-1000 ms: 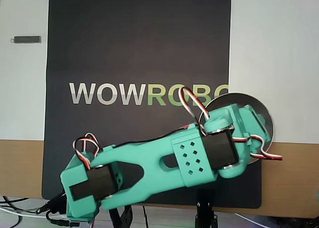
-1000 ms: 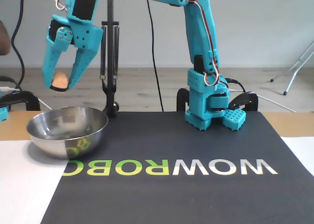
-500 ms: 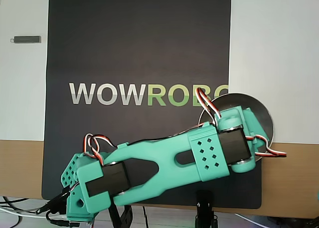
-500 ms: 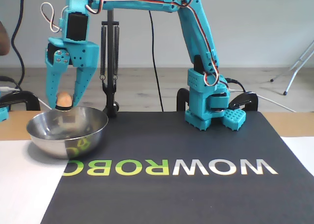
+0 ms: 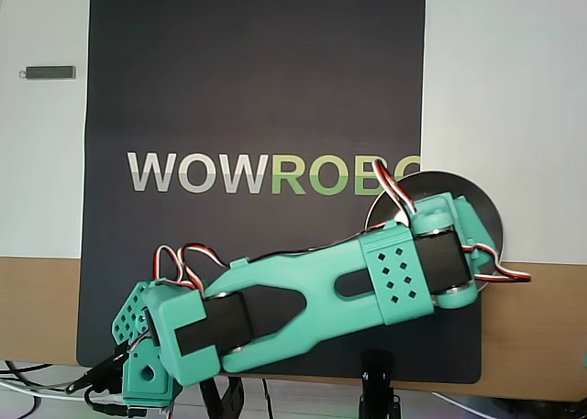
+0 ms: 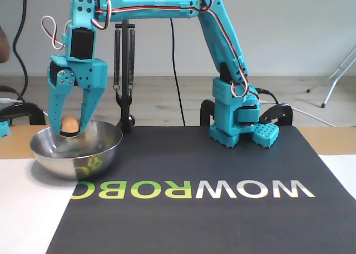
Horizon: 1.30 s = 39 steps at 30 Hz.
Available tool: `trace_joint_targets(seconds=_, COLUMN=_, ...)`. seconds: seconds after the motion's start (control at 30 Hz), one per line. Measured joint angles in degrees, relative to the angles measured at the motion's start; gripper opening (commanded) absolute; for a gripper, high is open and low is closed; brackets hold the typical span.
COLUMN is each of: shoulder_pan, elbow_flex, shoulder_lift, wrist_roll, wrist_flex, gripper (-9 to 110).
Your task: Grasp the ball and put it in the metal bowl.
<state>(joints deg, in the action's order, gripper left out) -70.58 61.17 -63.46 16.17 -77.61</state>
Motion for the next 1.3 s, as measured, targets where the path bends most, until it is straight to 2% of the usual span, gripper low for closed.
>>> trace_joint_targets(seconds=1.03, shoulder_pan=0.2, elbow_flex=0.0, shoulder_lift=0.0, wrist_roll=0.0, wrist_flex=0.0, gripper=40)
trace_joint_targets(seconds=1.2, shoulder_pan=0.2, elbow_flex=0.0, shoulder_lift=0.0, wrist_roll=0.0, wrist_flex=0.0, gripper=62)
trace_joint_targets(seconds=1.3, shoulder_pan=0.2, elbow_flex=0.0, shoulder_lift=0.0, wrist_roll=0.0, wrist_flex=0.0, gripper=66)
